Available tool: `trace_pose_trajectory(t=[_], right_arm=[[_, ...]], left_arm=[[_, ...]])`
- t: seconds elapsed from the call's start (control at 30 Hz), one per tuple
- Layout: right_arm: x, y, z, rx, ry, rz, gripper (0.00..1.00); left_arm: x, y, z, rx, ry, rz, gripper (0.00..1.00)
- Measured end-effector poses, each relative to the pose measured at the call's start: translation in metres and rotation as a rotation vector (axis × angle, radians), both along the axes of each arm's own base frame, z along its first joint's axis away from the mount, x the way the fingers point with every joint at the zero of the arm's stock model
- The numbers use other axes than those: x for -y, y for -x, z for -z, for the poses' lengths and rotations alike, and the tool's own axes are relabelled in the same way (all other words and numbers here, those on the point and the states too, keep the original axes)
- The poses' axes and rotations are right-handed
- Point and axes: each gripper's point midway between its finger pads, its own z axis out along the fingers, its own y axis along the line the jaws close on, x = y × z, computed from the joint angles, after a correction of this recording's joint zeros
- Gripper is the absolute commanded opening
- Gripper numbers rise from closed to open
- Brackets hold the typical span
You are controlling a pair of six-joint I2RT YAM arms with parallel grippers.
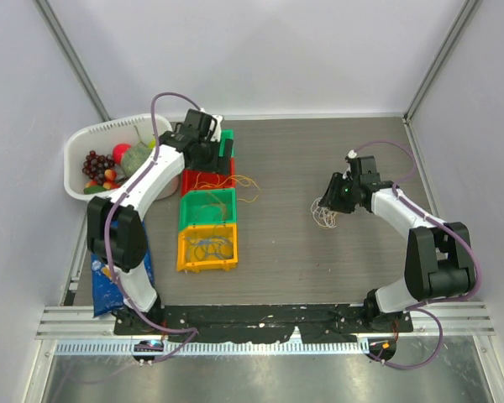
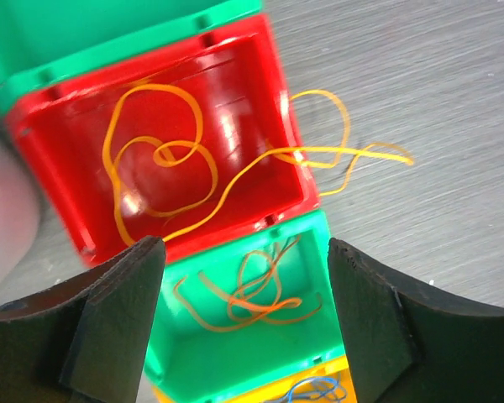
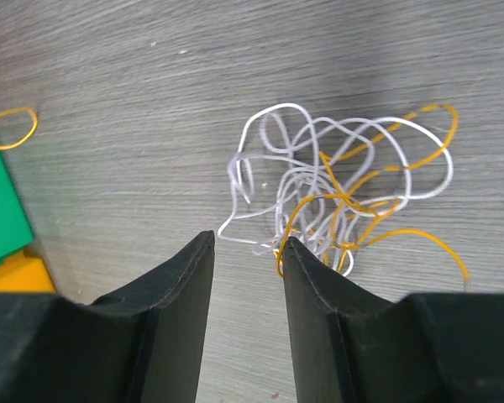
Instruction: Untangle the cables
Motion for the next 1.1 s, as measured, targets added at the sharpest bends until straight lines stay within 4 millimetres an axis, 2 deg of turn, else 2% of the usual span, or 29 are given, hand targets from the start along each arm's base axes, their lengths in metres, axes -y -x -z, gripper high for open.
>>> trace_pose_trajectory(t=[0.03,0.07,0.13,0.23,0.33,0.4,0.47,0.57,0.67,0.8,0.9,0.97,1.0,1.03,1.07,1.1], right_arm=[[-0.004,0.001,-0.001,0.0,-0.008,-0.014,0.5],[-0.008,0.002,-0.002,0.002,-0.015,-0.029,0.63],[-0.021,0.001,-0.01,0.02,-0.02,-0.079,0.71],[-0.049,-0.011,-0.037,0.109,-0.003,-0.172,0.72],[-0.08,-0.028,-0.07,0.227,-0.001,-0.234,0.72],[-0.102,-0.042,-0.089,0.306,-0.017,-0.27,0.71],[-0.122,-0.057,-0.099,0.364,-0.032,-0.298,0.68],[-0.148,-0.077,-0.09,0.384,-0.059,-0.333,0.65],[-0.175,-0.079,-0.06,0.357,-0.077,-0.387,0.64],[-0.204,-0.065,-0.024,0.307,-0.066,-0.456,0.63],[-0.217,-0.06,-0.011,0.303,-0.047,-0.476,0.56],[-0.221,-0.062,-0.007,0.32,-0.026,-0.469,0.38],[-0.221,-0.065,-0.005,0.326,-0.007,-0.459,0.25],[-0.22,-0.07,-0.002,0.33,0.021,-0.437,0.2],[-0.218,-0.075,-0.001,0.336,0.045,-0.423,0.09],[-0.216,-0.08,0.001,0.332,0.066,-0.402,0.02]], left_arm=[[0.01,-0.004,0.002,0.004,0.025,0.025,0.73],[0.018,-0.006,0.004,0.002,0.04,0.041,0.71],[0.029,-0.007,0.007,-0.011,0.06,0.062,0.7],[0.039,-0.003,0.005,-0.02,0.091,0.069,0.75],[0.04,0.004,-0.006,0.01,0.125,0.055,0.77],[0.034,0.018,-0.018,0.032,0.148,0.041,0.78],[0.029,0.032,-0.037,0.068,0.18,0.03,0.78],[0.026,0.044,-0.069,0.146,0.237,0.021,0.78],[0.022,0.054,-0.091,0.205,0.269,0.019,0.78],[0.014,0.065,-0.101,0.238,0.269,0.009,0.8],[0.005,0.078,-0.104,0.248,0.26,-0.004,0.81],[-0.002,0.088,-0.11,0.265,0.259,-0.011,0.81],[-0.006,0.093,-0.114,0.277,0.258,-0.016,0.81],[-0.01,0.098,-0.12,0.291,0.259,-0.02,0.81],[-0.012,0.102,-0.124,0.303,0.259,-0.024,0.81],[-0.016,0.106,-0.129,0.318,0.26,-0.028,0.81]])
